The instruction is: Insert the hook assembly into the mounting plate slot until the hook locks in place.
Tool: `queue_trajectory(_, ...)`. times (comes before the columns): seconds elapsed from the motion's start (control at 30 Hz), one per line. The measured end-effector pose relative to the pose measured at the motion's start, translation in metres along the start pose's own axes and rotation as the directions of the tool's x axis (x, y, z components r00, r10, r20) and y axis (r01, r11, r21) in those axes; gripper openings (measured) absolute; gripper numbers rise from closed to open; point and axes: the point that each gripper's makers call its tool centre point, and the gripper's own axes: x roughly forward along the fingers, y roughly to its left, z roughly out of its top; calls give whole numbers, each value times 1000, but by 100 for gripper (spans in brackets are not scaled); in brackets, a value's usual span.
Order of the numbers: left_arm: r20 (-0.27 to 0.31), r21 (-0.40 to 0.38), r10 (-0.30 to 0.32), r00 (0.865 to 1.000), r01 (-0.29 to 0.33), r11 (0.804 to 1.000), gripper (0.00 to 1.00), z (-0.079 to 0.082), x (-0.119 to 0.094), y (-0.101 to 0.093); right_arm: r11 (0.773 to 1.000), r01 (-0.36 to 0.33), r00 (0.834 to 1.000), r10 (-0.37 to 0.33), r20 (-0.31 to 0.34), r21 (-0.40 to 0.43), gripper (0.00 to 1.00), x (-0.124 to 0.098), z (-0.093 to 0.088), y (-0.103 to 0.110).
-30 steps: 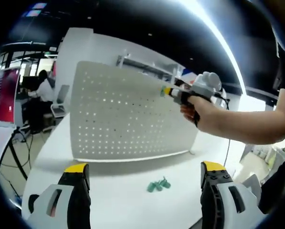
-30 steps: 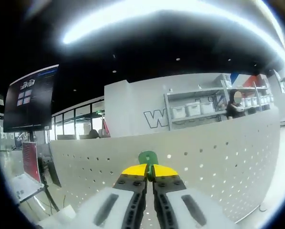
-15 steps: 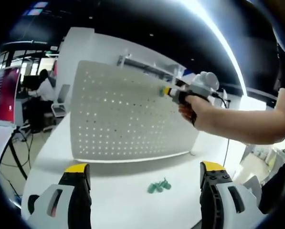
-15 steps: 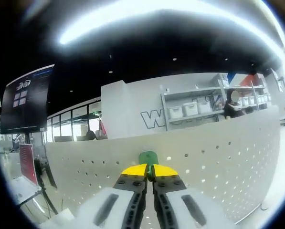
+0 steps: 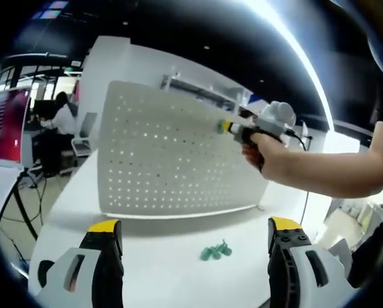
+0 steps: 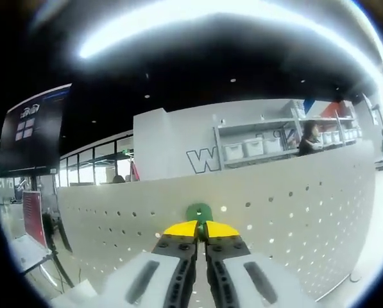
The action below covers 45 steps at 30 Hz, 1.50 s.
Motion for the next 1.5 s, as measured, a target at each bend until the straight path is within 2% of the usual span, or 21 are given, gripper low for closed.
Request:
queue_trajectory(0.27,-1,-3,4,1000,-4,1000,95,-2,0,1,1000,3,1000,-3,1,7,0,2,-3,-2)
queue_trajectory(0.4,-4,-3,-3,1000,3,1000,96,-3,1,-1,1000,-24,999,24,-42,-1,1,7,-7,-2)
queue_trajectory(0.47,-8,-1,-4,1000,4,1000,96,-3,1,-3,999,-29,998,27,-56,-31,2,7,-8,-1)
queue_trajectory(0.57,-3,-1,-6,1000,6,1000,97,-1,0,-5,998,-60,995,62,-75,23,7,6,-9,4)
queue_trajectory(0.7,-17,1,-16,1000,16,1000,97,-4,-2,-8,998,-68,992,68,-104,3,9,6,-8,6)
queue_trajectory(0.77,-40,9,-14,999,14,1000,97,-9,-2,-9,997,-76,992,76,-98,5,13,4,-4,7)
queue_trajectory(0.93,-32,3,-13,999,13,1000,97,-8,-8,-14,995,-102,992,101,-75,-1,17,-3,15,12)
queue_trajectory(1.07,-48,15,-15,999,16,1000,97,-10,-13,-18,993,-116,992,116,-42,-9,20,-13,33,13)
queue_trajectory(1.17,-59,-12,-19,998,18,1000,99,-12,-16,-20,986,-162,986,163,-22,41,21,-23,49,14)
queue_trajectory(1.23,-61,-16,-18,998,17,1000,100,-13,-18,-21,985,-171,985,171,-9,16,23,-29,61,8)
queue_trajectory(1.33,-72,-22,-19,997,18,1000,100,-16,-21,-25,980,-197,980,197,-19,8,25,-38,70,-2)
queue_trajectory(1.5,-91,-20,-19,996,17,1000,100,-20,-25,-28,980,-197,978,195,-67,-16,26,-60,64,-26)
